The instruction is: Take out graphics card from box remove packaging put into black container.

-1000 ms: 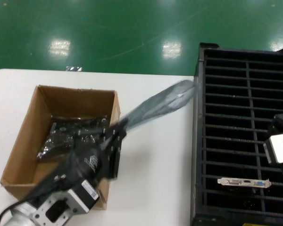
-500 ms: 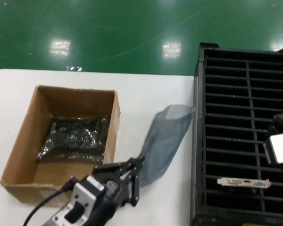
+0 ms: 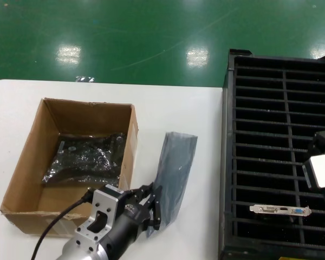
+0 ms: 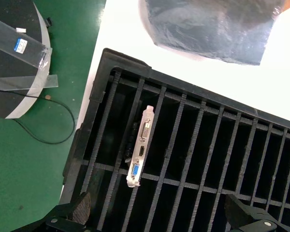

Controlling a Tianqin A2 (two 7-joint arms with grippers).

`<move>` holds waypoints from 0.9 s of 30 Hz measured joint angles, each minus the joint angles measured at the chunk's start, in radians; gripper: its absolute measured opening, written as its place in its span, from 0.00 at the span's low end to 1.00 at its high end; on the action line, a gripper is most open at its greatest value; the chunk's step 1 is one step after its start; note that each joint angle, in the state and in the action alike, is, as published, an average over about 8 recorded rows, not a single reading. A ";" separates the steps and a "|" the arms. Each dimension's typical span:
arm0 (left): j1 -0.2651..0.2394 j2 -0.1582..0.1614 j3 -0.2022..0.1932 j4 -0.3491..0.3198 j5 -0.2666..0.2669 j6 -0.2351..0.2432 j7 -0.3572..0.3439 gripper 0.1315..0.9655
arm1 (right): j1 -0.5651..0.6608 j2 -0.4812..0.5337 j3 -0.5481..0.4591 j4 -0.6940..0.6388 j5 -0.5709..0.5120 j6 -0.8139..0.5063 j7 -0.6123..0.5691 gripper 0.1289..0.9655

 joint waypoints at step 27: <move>-0.035 -0.287 0.213 -0.167 -0.253 -0.302 0.534 0.57 | -0.010 -0.004 0.008 -0.001 0.004 0.009 -0.004 1.00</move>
